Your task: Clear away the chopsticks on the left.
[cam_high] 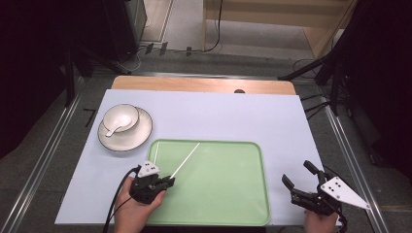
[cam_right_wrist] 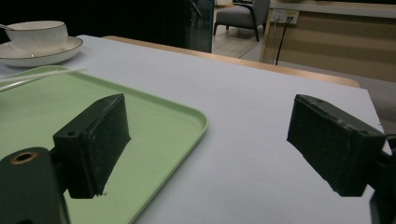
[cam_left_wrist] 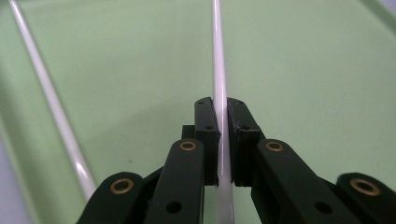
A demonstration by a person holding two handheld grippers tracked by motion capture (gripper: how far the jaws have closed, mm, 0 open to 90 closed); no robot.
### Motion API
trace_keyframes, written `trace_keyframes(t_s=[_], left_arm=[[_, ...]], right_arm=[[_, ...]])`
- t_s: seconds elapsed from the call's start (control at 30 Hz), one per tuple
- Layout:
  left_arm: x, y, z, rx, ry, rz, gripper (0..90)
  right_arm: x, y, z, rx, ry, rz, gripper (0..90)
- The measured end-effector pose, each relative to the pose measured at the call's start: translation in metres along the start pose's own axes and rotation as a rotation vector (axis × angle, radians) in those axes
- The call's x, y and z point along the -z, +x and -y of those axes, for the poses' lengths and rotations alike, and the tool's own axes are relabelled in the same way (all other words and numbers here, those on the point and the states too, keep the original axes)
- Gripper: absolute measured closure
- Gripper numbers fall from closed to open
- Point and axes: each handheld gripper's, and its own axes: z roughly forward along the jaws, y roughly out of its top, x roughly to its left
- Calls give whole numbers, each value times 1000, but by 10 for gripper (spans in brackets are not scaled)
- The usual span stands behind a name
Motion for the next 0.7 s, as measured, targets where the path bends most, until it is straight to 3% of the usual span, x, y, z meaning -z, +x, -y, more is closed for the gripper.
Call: trace_keyframes(t_s=[0.27,0.43,0.53,0.57,0.7], left_arm=[[-10,-13,11,-10,16,-60,842],[-10,-10,9,9,32,-44,836],[-11,-16,12,-41,5,-72,805],[-11,-16,12,-41,5,-72,793],[-11,-12,10,-18,14,-33,751]], right_arm=[[0,0,0,5,-2,4,130],[0,0,-1,5,-3,2,130],[0,1,-1,11,-4,0,130],[0,1,-1,11,-4,0,130],[1,2,-1,10,-8,-1,130]])
